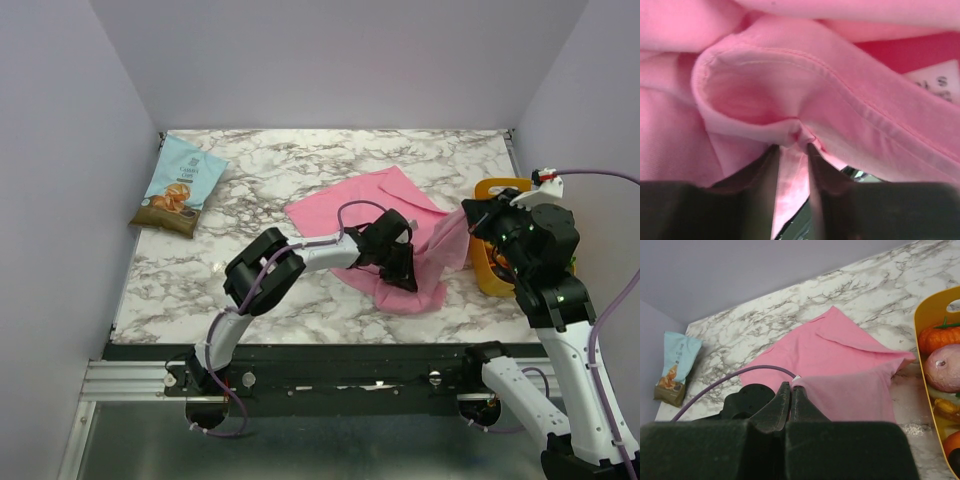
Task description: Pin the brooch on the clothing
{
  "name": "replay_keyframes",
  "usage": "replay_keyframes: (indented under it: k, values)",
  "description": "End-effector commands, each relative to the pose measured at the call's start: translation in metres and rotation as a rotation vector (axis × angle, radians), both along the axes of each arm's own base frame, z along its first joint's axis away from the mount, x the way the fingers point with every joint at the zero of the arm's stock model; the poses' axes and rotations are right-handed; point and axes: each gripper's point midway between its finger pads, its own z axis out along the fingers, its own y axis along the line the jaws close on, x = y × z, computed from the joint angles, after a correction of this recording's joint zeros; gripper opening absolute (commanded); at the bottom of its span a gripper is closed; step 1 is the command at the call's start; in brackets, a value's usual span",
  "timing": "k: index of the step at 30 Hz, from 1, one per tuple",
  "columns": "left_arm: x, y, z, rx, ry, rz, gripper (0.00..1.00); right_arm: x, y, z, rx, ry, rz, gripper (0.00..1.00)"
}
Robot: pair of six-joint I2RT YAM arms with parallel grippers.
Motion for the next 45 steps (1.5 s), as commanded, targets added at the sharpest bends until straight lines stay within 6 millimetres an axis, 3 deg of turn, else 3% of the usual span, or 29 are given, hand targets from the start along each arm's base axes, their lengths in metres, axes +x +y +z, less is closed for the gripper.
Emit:
replay_keyframes:
  k: [1, 3, 7, 8, 9, 11, 12, 16, 19, 21, 23, 27, 28, 30, 33, 36, 39, 45]
  values:
    - [-0.001, -0.001, -0.006, 0.005, -0.017, -0.009, 0.15, 0.001, -0.003, 0.003, -0.007, -0.027, -0.017, 0.01]
    - [0.001, -0.001, 0.001, -0.007, -0.038, -0.013, 0.0, 0.001, -0.003, 0.004, -0.008, -0.03, -0.017, 0.01]
    - [0.02, 0.014, 0.027, -0.018, -0.134, 0.028, 0.0, 0.0, -0.005, 0.007, -0.017, -0.039, -0.024, 0.01]
    - [0.033, 0.024, 0.034, -0.016, -0.157, 0.056, 0.0, -0.001, -0.006, 0.008, -0.018, -0.042, -0.026, 0.01]
    - [0.043, 0.033, 0.057, -0.036, -0.199, 0.079, 0.0, -0.001, -0.006, 0.009, -0.019, -0.046, -0.025, 0.01]
    - [0.058, 0.055, 0.067, -0.011, -0.247, 0.116, 0.0, -0.002, -0.007, 0.012, -0.018, -0.052, -0.03, 0.01]
    - [0.074, 0.07, 0.085, -0.024, -0.279, 0.156, 0.0, -0.002, -0.007, 0.012, -0.019, -0.053, -0.028, 0.01]
    - [0.112, 0.12, 0.107, 0.043, -0.369, 0.239, 0.0, -0.003, -0.008, 0.013, -0.021, -0.057, -0.031, 0.01]
    - [0.137, 0.172, 0.114, 0.16, -0.421, 0.313, 0.0, -0.003, -0.006, 0.011, -0.023, -0.054, -0.022, 0.01]
    - [0.143, 0.188, 0.122, 0.179, -0.451, 0.317, 0.0, -0.004, -0.006, 0.011, -0.024, -0.054, -0.02, 0.01]
    - [0.135, 0.182, 0.127, 0.162, -0.446, 0.278, 0.0, -0.003, -0.007, 0.009, -0.023, -0.051, -0.026, 0.01]
    - [0.098, 0.134, 0.121, 0.064, -0.401, 0.182, 0.42, 0.001, -0.007, 0.002, -0.023, -0.028, -0.036, 0.01]
    - [0.091, 0.12, 0.12, 0.031, -0.39, 0.184, 0.57, 0.002, -0.007, 0.001, -0.022, -0.023, -0.036, 0.01]
    - [0.068, 0.093, 0.114, -0.004, -0.36, 0.131, 0.64, 0.004, -0.006, -0.001, -0.019, -0.015, -0.034, 0.01]
    - [0.048, 0.061, 0.086, -0.008, -0.282, 0.085, 0.65, 0.005, -0.006, -0.002, -0.019, -0.012, -0.034, 0.01]
    - [0.032, 0.04, 0.07, -0.011, -0.238, 0.06, 0.64, 0.005, -0.007, -0.002, -0.023, -0.011, -0.036, 0.01]
    - [0.027, 0.03, 0.054, 0.007, -0.207, 0.055, 0.63, 0.005, -0.008, -0.002, -0.026, -0.011, -0.041, 0.01]
    - [0.018, 0.011, 0.042, -0.008, -0.17, 0.036, 0.64, 0.004, -0.008, -0.005, -0.025, -0.008, -0.042, 0.01]
